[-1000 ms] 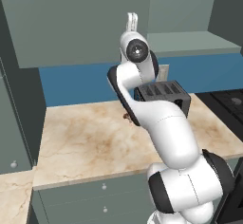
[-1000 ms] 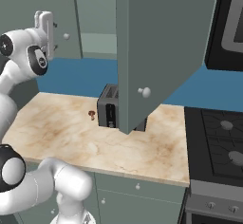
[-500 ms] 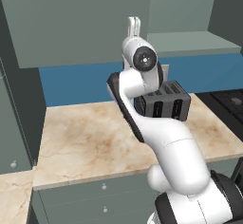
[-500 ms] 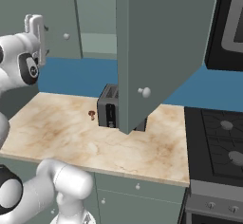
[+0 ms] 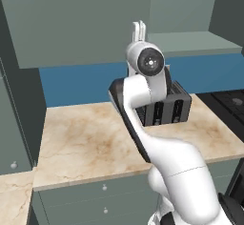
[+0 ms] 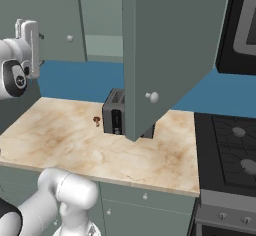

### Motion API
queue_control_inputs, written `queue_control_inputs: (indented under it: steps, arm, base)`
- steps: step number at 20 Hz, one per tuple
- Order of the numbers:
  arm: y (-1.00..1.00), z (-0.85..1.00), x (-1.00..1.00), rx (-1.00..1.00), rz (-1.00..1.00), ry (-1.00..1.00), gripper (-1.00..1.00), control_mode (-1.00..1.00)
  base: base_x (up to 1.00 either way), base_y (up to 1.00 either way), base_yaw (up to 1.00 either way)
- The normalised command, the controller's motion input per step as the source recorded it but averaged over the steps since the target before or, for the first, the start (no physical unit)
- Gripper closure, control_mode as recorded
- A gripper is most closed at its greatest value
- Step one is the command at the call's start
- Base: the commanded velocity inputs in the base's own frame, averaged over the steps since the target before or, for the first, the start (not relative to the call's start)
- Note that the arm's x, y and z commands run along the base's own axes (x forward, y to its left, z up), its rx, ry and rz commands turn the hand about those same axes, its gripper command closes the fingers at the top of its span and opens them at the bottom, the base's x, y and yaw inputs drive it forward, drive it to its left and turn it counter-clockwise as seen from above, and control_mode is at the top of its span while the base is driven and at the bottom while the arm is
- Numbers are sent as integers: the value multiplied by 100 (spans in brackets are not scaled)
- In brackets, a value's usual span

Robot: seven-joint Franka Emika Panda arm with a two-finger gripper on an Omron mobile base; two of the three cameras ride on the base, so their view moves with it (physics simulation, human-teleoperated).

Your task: Close all open cabinet doors.

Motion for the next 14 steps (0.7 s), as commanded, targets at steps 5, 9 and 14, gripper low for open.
queue_control_inputs:
  steps: [5,9,14]
  arm:
    - [-7,0,-49,0,-19,0,-100,-100]
    - [-16,0,-45,0,-22,1,-100,-100]
    - [-22,0,-46,0,-25,0,-100,-100]
  base:
    - [0,0,0]
    - [0,0,0]
    - [0,0,0]
